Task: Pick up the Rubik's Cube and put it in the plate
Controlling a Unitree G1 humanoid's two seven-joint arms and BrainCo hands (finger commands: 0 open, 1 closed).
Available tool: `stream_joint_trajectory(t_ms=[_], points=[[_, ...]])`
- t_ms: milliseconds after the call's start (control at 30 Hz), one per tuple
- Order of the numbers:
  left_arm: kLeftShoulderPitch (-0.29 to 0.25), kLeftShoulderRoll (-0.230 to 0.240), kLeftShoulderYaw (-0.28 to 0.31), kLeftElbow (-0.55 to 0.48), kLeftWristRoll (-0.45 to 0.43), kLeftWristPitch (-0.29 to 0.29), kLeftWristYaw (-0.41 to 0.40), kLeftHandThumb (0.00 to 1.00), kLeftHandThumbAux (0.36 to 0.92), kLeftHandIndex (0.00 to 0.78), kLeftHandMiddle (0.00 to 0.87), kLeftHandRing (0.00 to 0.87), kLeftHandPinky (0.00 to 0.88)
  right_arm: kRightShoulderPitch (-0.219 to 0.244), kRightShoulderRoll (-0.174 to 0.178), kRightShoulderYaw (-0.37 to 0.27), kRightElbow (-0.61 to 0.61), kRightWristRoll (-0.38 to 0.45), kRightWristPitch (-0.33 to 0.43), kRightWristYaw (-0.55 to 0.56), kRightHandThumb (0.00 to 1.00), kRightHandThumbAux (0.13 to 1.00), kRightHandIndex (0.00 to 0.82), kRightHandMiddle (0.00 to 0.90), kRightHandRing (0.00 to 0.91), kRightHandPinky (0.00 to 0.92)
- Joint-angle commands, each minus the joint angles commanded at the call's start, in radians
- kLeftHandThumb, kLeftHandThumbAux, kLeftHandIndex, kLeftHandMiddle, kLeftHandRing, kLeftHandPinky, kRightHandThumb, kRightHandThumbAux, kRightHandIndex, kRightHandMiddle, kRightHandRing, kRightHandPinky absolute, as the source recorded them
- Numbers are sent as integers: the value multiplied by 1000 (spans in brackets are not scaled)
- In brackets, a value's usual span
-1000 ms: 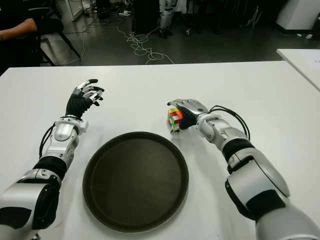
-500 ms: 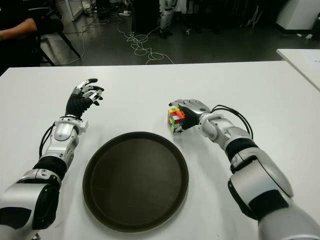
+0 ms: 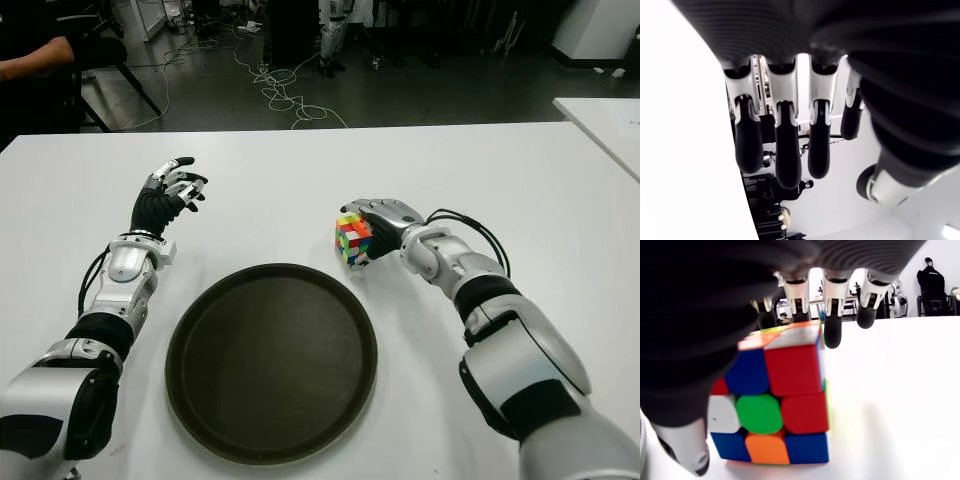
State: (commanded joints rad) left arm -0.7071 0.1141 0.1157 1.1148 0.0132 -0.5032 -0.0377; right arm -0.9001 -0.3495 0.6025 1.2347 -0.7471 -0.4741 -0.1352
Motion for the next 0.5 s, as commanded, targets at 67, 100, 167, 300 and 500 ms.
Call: stream_joint_trajectory(t_ms=[67,100,167,300,500], points=[[0,-1,1,0,-1,-2,0,268,691,222,415,497,562,-1,-3,4,-1,-7,-1,-4,0,719,90,148,149,120],[0,-1,1,0,-2,-2,0,272,690,222,415,497,567,0,-4,5,-2,-9,-2,-5,0,721,93,150,153,124],[0,-2,3,0,-4,0,-2,275,689,221,416,498,571,-1,-4,7,-1,-11,-2,-7,0,723,96,153,156,128],[-1,-2,4,1,-7,5,-6,280,685,223,418,501,569,-1,-4,13,-1,-14,-4,-8,0,733,104,166,173,141],[0,-2,1,0,-3,6,-3,276,694,227,399,485,542,-2,-10,32,-5,-23,-37,-13,0,750,103,153,151,120]])
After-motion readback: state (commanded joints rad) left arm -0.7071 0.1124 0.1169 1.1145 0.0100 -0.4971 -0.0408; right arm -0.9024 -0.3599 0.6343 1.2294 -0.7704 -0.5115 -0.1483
